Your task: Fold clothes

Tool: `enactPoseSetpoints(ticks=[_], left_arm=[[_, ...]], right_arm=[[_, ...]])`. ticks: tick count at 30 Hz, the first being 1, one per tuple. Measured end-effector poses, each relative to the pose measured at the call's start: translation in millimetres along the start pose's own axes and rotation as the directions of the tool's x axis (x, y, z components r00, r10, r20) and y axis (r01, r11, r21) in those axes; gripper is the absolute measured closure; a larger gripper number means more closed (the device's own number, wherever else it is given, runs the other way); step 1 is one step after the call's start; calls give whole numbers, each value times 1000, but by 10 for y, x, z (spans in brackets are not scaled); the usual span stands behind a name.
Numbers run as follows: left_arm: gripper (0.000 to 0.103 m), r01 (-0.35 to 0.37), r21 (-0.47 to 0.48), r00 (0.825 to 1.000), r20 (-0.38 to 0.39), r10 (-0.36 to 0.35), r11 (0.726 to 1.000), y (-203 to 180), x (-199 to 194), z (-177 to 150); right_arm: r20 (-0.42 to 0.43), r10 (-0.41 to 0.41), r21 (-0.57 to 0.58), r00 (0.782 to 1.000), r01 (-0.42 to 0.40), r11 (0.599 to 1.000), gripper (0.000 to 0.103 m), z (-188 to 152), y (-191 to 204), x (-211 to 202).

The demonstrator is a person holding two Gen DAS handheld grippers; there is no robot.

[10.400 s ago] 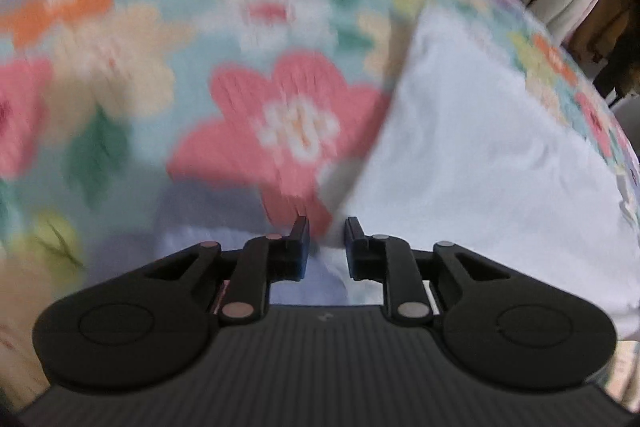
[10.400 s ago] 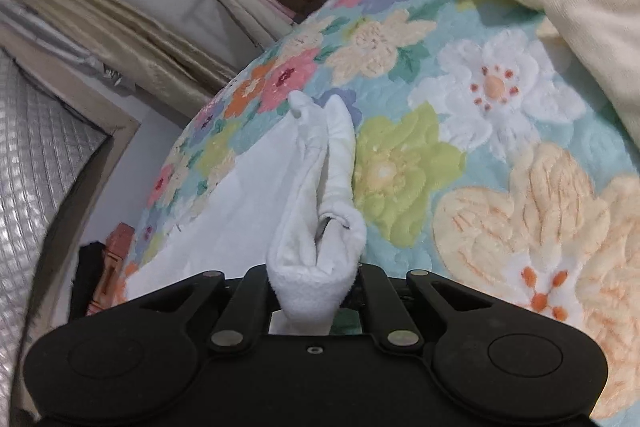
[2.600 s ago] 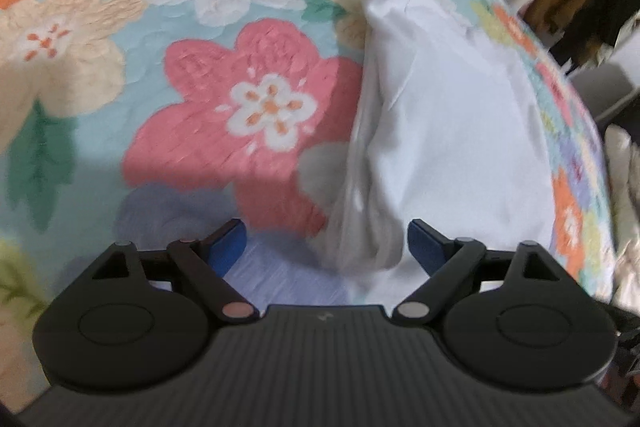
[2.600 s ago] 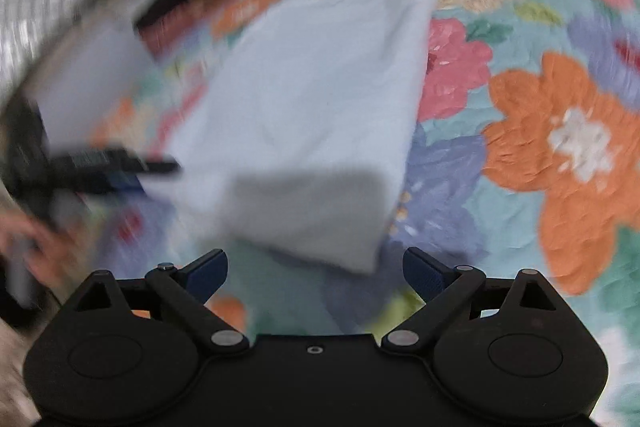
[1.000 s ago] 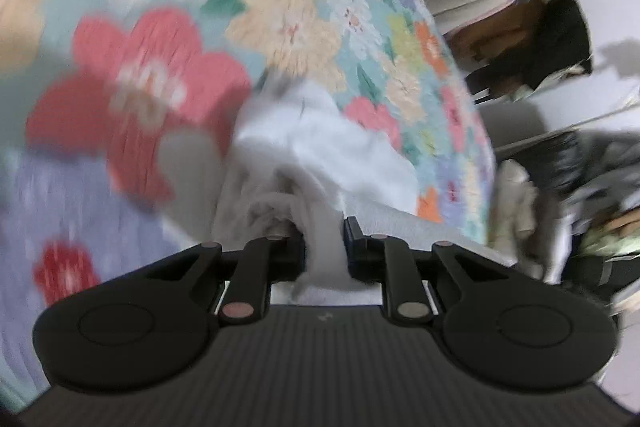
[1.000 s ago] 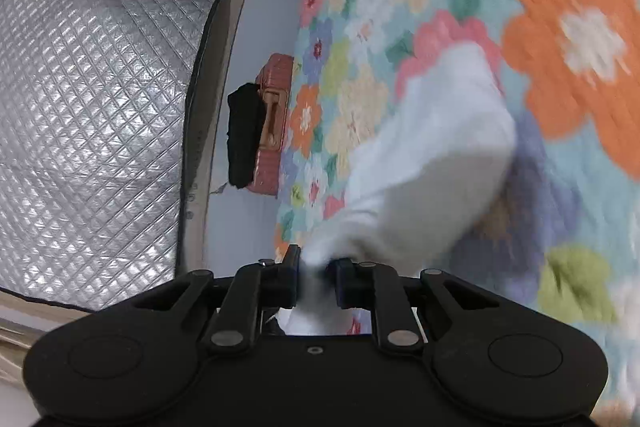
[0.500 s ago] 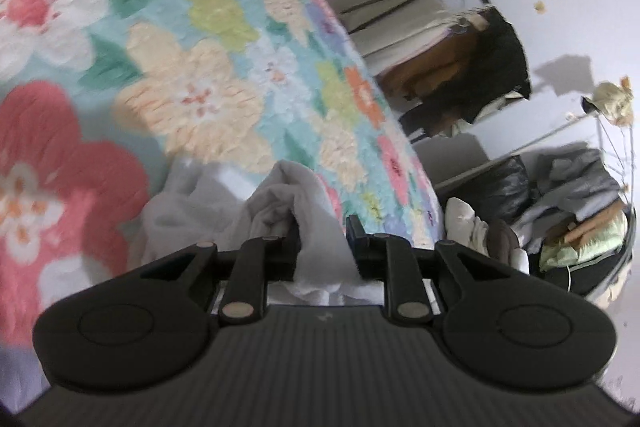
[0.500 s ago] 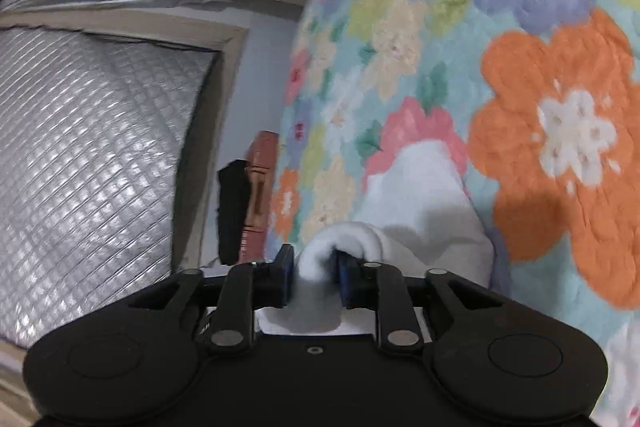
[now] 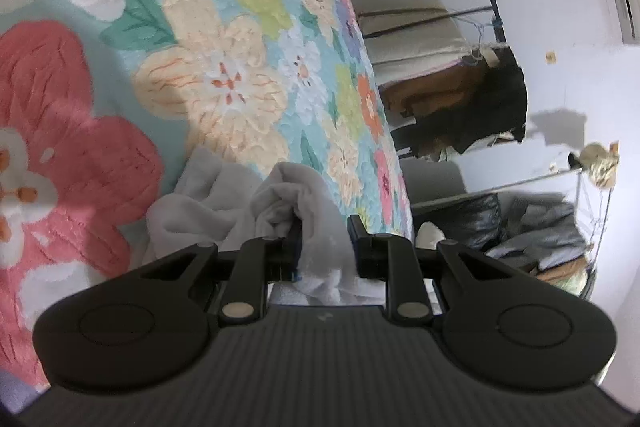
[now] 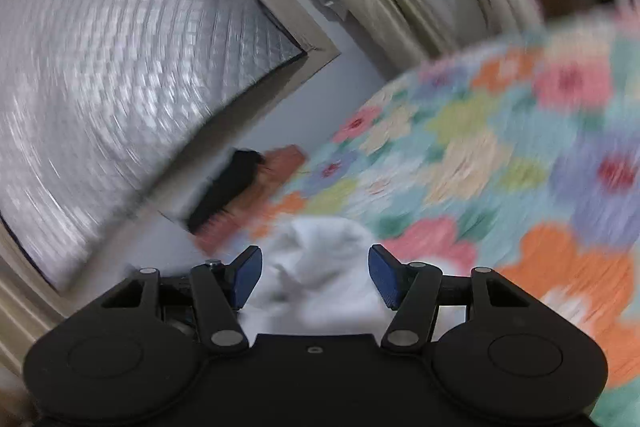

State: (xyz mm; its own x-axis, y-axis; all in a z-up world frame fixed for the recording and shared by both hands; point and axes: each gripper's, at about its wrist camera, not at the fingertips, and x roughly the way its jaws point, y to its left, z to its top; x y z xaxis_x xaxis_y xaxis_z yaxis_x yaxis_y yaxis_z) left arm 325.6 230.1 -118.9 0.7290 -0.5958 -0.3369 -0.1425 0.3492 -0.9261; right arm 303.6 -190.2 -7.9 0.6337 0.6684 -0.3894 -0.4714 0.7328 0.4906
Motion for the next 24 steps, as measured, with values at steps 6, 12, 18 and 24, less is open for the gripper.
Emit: enactPoseSetpoints(ticks=[6,12,18,24], left_arm=[[79,-22,47,1000,7,22,999,-74,-17,28],[23,-128,312,966,253,48,942,-658,-611,-17],[23,-194,642,971,234,52,742,-1195,-613,-484],[24,-370,711,925,227,303,597,-1050,71,-713]], right_arm=[[-63,-30,-1,998,30,1000,32,-215,-189,380],[-103,30,177,994,-11,984,55,-227,-448,639],[-200,158,494,967,-40,868,56,-330,-842,704],[-251,225,545,942,-55,837,56,-350,-924,690]])
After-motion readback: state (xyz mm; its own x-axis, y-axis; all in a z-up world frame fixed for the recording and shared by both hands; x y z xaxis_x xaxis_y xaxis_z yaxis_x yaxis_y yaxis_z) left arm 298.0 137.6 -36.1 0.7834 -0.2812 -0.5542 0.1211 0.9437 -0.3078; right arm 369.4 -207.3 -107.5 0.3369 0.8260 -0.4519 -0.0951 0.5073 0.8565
